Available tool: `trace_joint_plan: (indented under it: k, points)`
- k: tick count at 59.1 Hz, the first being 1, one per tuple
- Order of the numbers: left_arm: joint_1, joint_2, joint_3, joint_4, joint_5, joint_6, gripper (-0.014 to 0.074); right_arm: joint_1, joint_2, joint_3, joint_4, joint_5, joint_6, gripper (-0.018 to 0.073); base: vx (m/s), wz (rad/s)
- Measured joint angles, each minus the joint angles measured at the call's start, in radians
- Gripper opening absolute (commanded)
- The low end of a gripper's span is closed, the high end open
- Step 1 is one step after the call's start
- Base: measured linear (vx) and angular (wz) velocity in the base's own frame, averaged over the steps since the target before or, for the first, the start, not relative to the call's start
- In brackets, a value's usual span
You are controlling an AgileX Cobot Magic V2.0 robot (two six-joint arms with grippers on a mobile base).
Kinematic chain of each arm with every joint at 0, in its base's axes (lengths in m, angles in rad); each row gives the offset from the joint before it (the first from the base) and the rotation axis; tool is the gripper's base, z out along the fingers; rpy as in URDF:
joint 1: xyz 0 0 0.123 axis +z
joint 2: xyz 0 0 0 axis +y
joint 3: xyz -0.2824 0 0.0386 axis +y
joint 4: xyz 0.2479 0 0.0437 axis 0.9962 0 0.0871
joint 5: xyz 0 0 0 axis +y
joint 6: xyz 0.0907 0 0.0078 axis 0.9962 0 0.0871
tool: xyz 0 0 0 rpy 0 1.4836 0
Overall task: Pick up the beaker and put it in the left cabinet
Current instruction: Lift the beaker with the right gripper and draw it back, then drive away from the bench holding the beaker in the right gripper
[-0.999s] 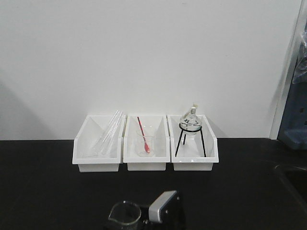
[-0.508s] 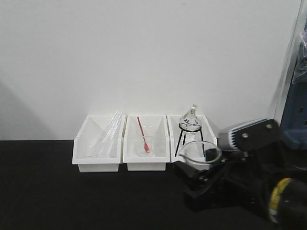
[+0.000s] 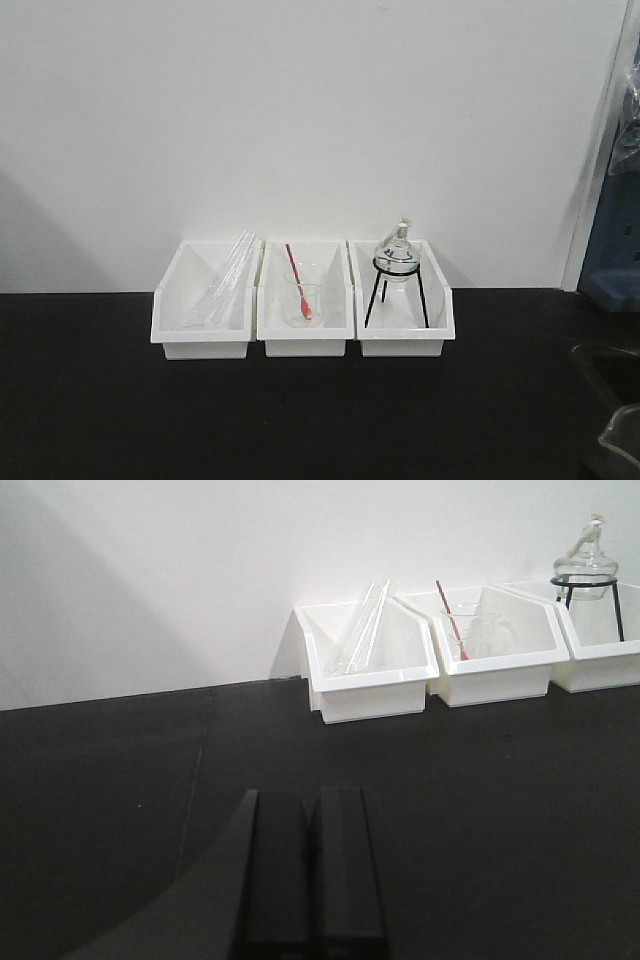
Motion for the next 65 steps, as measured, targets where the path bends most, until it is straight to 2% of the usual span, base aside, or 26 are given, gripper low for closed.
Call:
trace_joint_plan:
  k: [11, 65]
  points:
    - [0.0, 0.0, 0.0, 0.0, 0.0, 0.0, -0.0008, 0.0, -0.057, 0.026, 0.003, 0.034, -0.001, -0.0004, 0.0, 0.0]
    - [0.0, 0.0, 0.0, 0.0, 0.0, 0.0, -0.0008, 0.0, -0.06, 0.026, 0.003, 0.034, -0.007, -0.0004, -0.01, 0.05]
